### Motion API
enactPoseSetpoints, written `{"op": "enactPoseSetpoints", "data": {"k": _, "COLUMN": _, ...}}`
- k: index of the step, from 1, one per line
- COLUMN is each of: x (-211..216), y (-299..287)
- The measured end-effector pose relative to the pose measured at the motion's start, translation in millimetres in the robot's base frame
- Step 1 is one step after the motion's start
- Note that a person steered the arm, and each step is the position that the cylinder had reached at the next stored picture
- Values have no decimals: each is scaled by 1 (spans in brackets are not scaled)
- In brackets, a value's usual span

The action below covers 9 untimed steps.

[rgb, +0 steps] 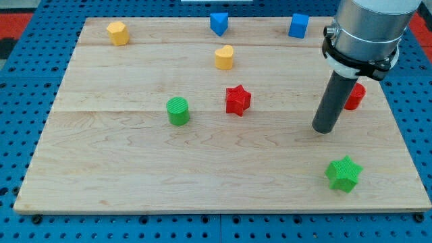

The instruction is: Move the green star diagonally to the bottom left of the red star

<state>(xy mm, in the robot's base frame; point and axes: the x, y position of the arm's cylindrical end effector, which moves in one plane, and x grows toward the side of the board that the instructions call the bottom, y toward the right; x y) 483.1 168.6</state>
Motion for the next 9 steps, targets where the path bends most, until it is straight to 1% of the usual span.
{"op": "enactPoseSetpoints", "data": {"k": 1, "x": 5, "y": 7}}
{"op": "enactPoseSetpoints", "data": {"k": 2, "x": 46, "y": 64}}
{"op": "enactPoseSetpoints", "data": {"k": 3, "x": 71, "y": 77}}
{"op": "enactPoseSetpoints", "data": {"k": 4, "x": 71, "y": -41}}
{"op": "enactPoseSetpoints", "data": {"k": 5, "x": 68, "y": -84}}
{"op": "enactPoseSetpoints", "data": {"k": 6, "x": 60, "y": -2}}
{"op": "enactPoseSetpoints", "data": {"k": 7, "x": 127, "y": 15}}
{"op": "enactPoseSetpoints", "data": {"k": 8, "x": 131, "y": -55}}
{"op": "enactPoseSetpoints", "data": {"k": 9, "x": 101, "y": -178}}
